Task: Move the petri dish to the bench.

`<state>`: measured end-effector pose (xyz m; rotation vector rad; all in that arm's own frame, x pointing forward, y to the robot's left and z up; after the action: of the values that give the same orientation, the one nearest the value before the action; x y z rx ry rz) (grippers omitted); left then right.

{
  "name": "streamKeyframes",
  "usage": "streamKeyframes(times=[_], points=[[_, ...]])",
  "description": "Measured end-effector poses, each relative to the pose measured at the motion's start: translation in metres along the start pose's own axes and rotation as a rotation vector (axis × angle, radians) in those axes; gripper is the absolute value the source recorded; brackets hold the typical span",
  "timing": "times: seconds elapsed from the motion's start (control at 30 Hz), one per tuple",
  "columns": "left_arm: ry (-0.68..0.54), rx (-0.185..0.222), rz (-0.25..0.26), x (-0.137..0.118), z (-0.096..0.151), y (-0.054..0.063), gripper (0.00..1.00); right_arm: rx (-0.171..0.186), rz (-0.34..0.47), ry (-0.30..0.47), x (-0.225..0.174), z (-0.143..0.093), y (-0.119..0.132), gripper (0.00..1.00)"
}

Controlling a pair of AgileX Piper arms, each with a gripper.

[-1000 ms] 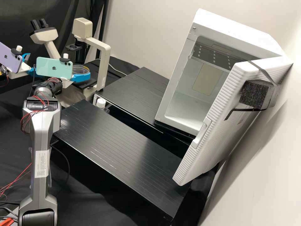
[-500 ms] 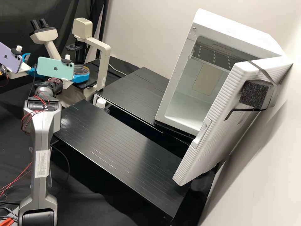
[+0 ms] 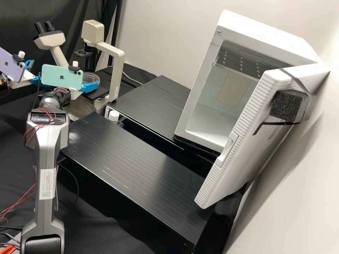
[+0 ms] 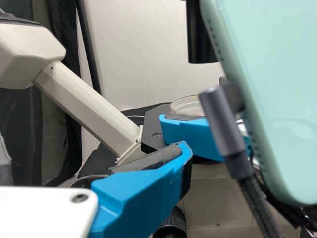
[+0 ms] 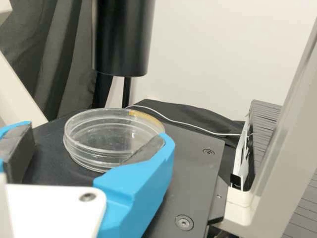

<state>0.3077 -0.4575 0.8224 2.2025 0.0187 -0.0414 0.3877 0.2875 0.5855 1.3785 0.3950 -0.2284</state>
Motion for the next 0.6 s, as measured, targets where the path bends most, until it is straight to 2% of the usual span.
streamKeyframes(times=[0.6], points=[[0.000,0.000,0.000,0.0000,0.0000,0.0000,1.00,-0.004,0.005,-0.003,0.0014,0.0024,0.0025,0.00]])
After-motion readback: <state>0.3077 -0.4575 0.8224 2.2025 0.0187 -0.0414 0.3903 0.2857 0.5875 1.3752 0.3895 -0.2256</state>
